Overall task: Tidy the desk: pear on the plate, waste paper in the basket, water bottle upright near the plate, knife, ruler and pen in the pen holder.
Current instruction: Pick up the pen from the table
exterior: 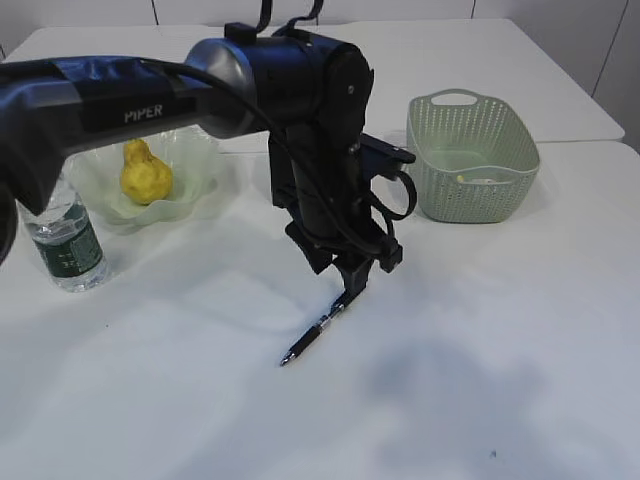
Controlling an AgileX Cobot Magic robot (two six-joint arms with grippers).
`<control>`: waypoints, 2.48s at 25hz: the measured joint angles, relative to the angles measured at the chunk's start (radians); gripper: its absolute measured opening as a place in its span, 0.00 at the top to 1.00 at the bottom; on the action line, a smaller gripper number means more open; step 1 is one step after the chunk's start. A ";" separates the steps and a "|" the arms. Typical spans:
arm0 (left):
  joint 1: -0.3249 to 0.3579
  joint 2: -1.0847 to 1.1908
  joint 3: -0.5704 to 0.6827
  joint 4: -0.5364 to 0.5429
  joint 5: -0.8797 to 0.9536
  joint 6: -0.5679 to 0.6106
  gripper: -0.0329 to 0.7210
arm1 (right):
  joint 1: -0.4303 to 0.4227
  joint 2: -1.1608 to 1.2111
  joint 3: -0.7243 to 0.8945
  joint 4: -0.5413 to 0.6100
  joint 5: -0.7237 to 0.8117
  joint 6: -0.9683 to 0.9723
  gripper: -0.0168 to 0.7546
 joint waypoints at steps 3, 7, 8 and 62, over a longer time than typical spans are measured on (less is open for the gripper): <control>0.000 0.006 0.000 0.007 -0.001 0.000 0.45 | 0.000 0.000 0.000 0.002 0.000 0.000 0.59; 0.000 0.006 0.000 0.009 -0.005 0.000 0.45 | 0.000 0.000 0.000 0.002 0.000 0.000 0.59; 0.000 0.006 0.000 0.009 -0.007 0.000 0.45 | 0.000 0.000 0.000 0.002 0.000 0.000 0.59; 0.000 0.074 0.000 0.009 -0.076 0.008 0.46 | 0.000 0.000 0.000 0.012 0.003 0.000 0.59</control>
